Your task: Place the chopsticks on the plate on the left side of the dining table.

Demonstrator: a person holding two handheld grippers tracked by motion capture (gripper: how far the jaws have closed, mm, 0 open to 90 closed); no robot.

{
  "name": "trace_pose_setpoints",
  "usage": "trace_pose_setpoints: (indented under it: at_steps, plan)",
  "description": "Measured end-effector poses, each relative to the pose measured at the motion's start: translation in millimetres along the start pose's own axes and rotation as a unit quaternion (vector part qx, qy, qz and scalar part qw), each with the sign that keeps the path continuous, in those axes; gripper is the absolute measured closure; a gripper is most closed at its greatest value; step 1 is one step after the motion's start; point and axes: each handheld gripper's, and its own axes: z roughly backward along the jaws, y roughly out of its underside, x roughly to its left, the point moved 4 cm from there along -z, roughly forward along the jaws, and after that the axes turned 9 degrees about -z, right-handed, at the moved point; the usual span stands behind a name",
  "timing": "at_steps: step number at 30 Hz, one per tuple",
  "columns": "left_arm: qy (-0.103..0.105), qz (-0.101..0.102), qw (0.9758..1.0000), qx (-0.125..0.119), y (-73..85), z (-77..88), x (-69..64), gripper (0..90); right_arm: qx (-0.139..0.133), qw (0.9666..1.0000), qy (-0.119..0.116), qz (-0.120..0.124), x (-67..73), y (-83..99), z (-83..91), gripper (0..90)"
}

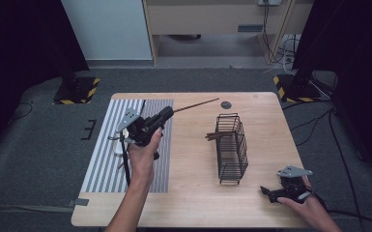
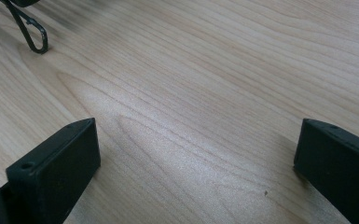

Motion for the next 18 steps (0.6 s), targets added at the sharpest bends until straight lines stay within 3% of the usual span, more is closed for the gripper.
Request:
trace_pose_setpoints:
  at_steps: [9, 18]
  plan:
    - [-0.017, -0.004, 0.9998, -0.006, -0.9, 8.8, 7.2, 83.9, 0.0, 1.0, 0.0, 0.0, -0.9, -1.1, -1.0, 0.2]
    - [-0.036, 0.002, 0.9993, 0.004, 11.0, 17.3, 19.1, 83.8, -0.001, 1.0, 0.004, -0.004, -3.0, -4.7, -4.3, 0.2]
